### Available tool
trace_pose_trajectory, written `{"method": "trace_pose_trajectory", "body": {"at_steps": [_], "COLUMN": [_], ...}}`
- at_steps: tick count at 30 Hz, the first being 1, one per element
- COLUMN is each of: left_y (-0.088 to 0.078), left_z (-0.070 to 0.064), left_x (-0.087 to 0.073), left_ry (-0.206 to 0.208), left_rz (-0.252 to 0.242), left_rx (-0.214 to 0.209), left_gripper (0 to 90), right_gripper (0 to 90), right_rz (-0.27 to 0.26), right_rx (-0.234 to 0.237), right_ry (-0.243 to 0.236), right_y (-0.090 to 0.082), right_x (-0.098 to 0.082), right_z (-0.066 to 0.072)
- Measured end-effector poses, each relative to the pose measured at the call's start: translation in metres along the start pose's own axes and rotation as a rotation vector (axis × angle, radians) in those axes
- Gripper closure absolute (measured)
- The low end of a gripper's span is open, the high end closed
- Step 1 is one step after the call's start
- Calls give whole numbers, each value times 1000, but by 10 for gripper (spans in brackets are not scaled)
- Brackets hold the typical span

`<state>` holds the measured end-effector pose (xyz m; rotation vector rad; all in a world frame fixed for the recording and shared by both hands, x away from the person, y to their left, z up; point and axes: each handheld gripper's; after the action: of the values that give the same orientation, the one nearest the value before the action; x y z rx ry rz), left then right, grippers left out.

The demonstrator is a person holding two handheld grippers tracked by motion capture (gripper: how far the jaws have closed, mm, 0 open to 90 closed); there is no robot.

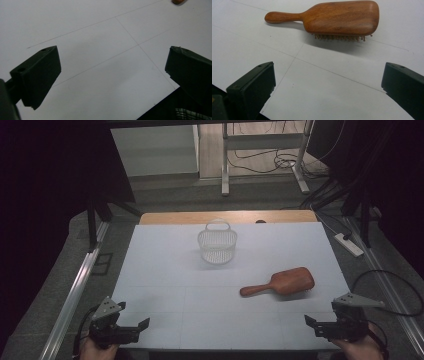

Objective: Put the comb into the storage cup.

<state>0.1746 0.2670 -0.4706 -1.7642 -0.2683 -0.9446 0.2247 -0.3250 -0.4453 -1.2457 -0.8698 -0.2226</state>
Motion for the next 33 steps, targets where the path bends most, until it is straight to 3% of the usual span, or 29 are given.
{"method": "trace_pose_trajectory", "body": {"at_steps": [6, 11, 18, 29, 33], "left_y": [-1, 0, 0, -1, -1], "left_z": [3, 3, 2, 0, 0], "left_x": [-2, -1, -1, -2, -2], "left_ry": [-11, -17, -4, 7, 4], "left_rz": [-13, -9, 1, -13, -13], "left_rx": [-23, -17, -16, -12, -14], "left_gripper": [13, 18, 20, 21, 20], "right_gripper": [0, 0, 5, 0, 0], "right_rz": [7, 14, 21, 32, 5], "right_rx": [8, 3, 7, 49, 77], "right_ry": [-3, -15, 5, -21, -36], "right_y": [1, 1, 2, 3, 3], "right_x": [0, 0, 1, 2, 7], "right_z": [0, 1, -1, 0, 2]}}
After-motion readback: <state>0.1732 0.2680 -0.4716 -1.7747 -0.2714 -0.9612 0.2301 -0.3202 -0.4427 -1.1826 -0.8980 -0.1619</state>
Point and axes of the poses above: each handheld gripper's, and its own axes: y roughly forward along the jaws, x roughly out of its top, z roughly to its left, and after that the axes turned 2 degrees about z, right-handed
